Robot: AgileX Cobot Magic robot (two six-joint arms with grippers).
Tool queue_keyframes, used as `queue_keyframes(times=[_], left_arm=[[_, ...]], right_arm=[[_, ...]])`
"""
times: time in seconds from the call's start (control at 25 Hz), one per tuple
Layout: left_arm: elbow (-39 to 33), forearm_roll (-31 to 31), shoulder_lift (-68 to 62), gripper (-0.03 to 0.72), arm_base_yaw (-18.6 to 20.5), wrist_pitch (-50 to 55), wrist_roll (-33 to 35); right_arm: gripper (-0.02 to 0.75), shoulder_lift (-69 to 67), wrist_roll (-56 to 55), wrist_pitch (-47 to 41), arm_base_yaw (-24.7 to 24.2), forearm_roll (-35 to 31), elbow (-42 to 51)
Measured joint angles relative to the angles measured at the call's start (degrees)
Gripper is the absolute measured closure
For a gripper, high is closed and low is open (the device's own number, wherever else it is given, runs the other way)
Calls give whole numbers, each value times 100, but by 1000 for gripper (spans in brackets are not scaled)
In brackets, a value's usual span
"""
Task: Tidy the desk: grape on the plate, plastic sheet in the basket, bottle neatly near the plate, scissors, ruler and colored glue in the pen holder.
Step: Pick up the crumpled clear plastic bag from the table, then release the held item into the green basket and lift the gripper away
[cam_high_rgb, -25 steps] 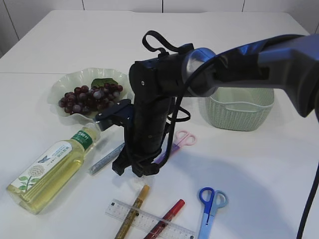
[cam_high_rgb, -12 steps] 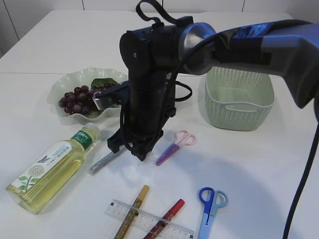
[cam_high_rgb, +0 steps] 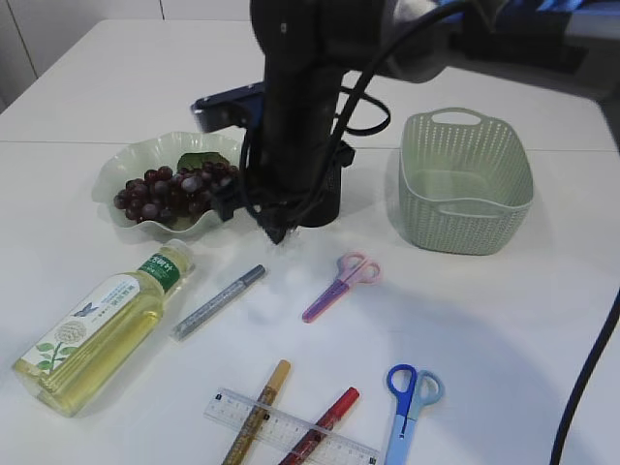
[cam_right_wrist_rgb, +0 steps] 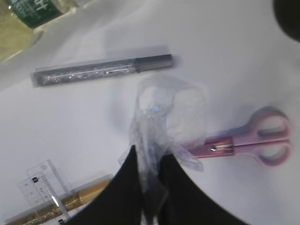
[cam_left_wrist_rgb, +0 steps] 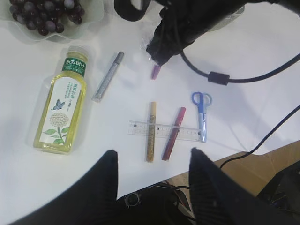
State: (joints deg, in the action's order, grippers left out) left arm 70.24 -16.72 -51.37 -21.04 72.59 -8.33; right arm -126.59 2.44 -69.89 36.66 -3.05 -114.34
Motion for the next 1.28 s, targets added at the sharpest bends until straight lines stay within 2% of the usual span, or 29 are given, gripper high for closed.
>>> queue_keyframes(times=[0.72, 0.96, 1.28], left_arm=[[0, 204, 0, 327, 0, 0, 0], [0, 213, 0, 327, 0, 0, 0], [0, 213, 0, 327, 0, 0, 0]], right_arm=[[691, 715, -193, -92, -2335, 402, -13], [692, 715, -203, -92, -2735, 561, -13], [684, 641, -276, -101, -2774, 570, -13]])
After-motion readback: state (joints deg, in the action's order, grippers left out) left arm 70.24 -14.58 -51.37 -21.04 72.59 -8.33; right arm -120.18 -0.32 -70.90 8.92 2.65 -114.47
